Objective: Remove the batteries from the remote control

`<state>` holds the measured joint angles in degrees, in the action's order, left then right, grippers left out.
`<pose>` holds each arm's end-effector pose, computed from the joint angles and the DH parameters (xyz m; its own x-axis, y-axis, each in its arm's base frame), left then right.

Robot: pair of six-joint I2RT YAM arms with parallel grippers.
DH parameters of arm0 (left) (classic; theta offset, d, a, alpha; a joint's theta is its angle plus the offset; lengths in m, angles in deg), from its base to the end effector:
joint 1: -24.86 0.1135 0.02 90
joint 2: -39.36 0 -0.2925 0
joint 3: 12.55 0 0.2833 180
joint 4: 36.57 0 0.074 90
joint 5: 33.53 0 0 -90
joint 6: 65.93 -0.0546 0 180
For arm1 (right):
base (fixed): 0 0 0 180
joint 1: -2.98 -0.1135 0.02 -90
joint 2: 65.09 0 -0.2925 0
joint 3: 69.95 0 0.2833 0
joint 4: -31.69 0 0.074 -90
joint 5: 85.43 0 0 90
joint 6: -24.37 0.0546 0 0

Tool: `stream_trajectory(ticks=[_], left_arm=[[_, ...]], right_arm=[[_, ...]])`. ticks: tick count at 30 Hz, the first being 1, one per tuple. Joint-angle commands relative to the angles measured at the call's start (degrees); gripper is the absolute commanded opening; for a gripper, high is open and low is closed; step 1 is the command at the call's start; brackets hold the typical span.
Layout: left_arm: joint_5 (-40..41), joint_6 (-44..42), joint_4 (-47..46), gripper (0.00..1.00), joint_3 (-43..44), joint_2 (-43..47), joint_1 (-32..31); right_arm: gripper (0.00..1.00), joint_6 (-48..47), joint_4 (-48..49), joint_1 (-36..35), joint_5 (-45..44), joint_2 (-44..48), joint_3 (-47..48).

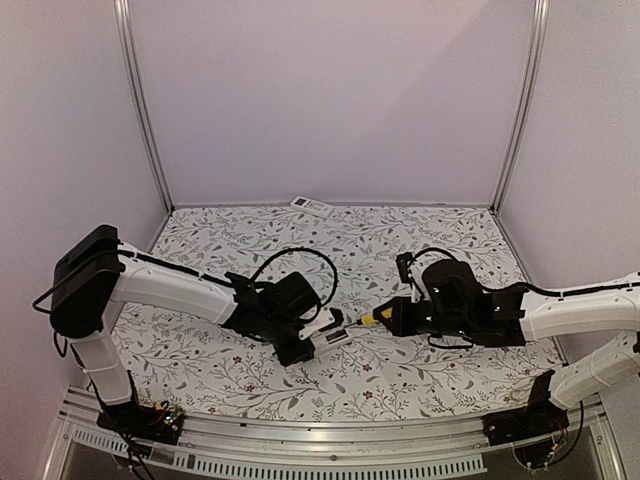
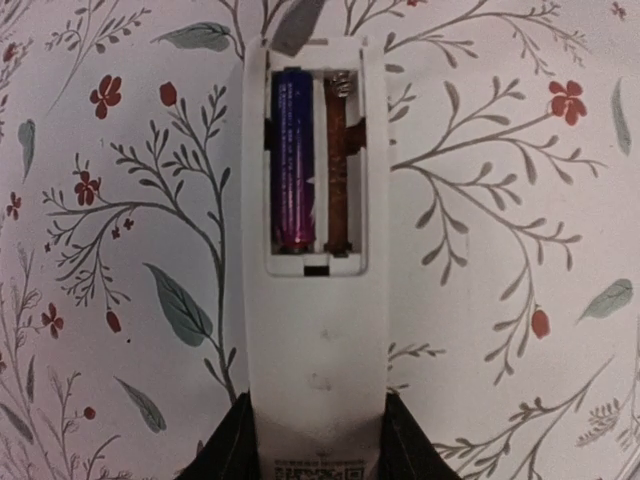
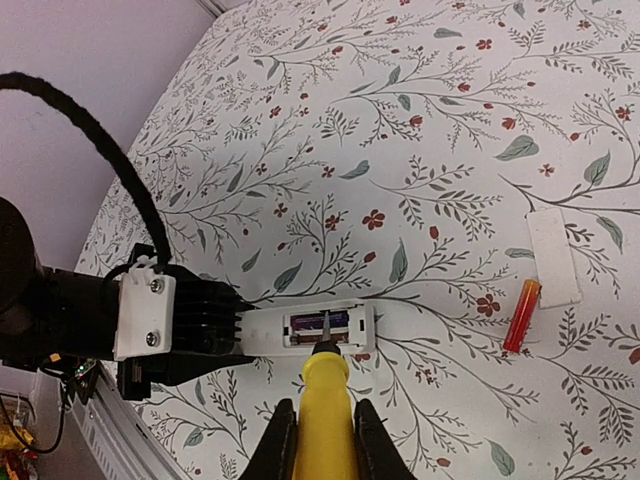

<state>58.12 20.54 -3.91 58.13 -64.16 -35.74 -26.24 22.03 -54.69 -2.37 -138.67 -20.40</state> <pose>0.1878 -0.3301 0.1273 -0.3926 0.8221 -0.4123 0.8909 0.4513 0.0517 0.1675 0.2523 0.2076 -0.7274 0.0286 -0.6856 -0.4184 0.7734 0.4762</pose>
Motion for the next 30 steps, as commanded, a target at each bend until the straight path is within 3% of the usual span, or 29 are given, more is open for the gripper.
stream_trajectory(ticks=[1,30], left_arm=[[-4.36,-1.04,0.05,0.20,-0.98,-1.22,-2.43],[-2.80,-0.95,0.49,0.20,-0.71,-1.63,-2.55]], right_arm=[[0.00,-1.23,0.10,0.28,-1.24,-1.99,2.37],[0.00,-0.86,-5.23,0.22,-1.15,-1.76,2.68]])
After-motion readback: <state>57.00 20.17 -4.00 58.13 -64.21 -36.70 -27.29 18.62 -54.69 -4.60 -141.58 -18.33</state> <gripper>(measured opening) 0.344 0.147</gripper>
